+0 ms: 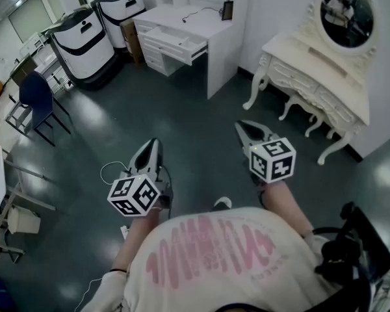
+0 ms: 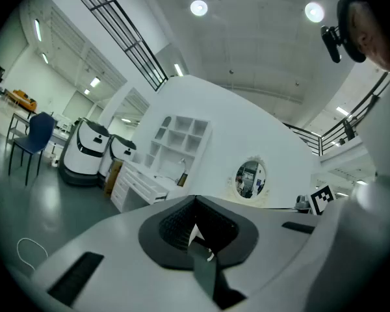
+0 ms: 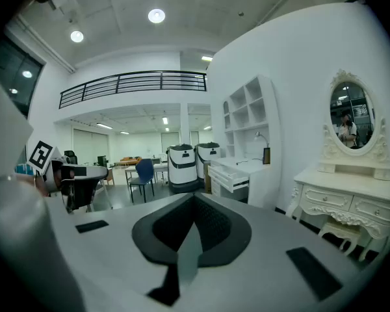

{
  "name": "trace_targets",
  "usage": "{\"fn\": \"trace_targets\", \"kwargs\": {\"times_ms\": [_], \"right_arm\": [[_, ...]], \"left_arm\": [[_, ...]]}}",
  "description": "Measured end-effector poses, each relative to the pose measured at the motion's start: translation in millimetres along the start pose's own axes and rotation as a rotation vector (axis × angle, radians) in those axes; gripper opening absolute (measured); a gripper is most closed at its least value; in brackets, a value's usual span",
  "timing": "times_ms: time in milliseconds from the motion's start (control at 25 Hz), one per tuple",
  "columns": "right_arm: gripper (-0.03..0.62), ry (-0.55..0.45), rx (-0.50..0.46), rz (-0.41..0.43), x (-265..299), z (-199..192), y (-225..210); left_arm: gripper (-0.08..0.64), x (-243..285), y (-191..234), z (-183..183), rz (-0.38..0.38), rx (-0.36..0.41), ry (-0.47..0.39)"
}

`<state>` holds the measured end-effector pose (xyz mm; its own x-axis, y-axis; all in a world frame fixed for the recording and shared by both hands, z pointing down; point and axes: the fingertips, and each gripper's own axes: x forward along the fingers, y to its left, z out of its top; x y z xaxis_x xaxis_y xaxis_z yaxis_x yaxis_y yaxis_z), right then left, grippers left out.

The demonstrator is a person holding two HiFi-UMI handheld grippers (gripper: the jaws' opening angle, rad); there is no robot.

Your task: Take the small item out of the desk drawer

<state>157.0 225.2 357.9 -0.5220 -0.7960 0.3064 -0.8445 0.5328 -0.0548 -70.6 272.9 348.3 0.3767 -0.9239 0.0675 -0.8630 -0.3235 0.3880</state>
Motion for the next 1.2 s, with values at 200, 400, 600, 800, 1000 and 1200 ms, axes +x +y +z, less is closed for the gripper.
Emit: {"fn": "trace_targets", "kwargs": {"times_ms": [200, 400, 600, 800, 1000, 1200], "right_arm": [[0.015, 0.004, 0.004, 0.007, 7, 0, -2], [0.015, 0.005, 0.009, 0.012, 11, -1, -2], [0.015, 0.010, 0.012, 0.004, 12, 3, -4], [0.015, -0.010, 0.081, -0.004, 21, -3, -15], [0.015, -0.001, 0.178, 0.012, 50, -14, -39], [0.015, 0.014, 0.174, 0.002, 109, -4, -77]], "left_arm": [[0.028, 6, 2, -1, 0.000, -0.002, 0.003], [0.028, 6, 5, -2, 0.005, -0.005, 0.007], [0.028, 6, 4, 1, 0.001, -0.009, 0.011], [0.028, 12, 15, -10, 0.001, -0.030, 0.032], [0.028, 34, 34, -24, 0.026, -0.021, 0.069], [0.028, 80, 67, -18, 0.055, -0.043, 0.055]]}}
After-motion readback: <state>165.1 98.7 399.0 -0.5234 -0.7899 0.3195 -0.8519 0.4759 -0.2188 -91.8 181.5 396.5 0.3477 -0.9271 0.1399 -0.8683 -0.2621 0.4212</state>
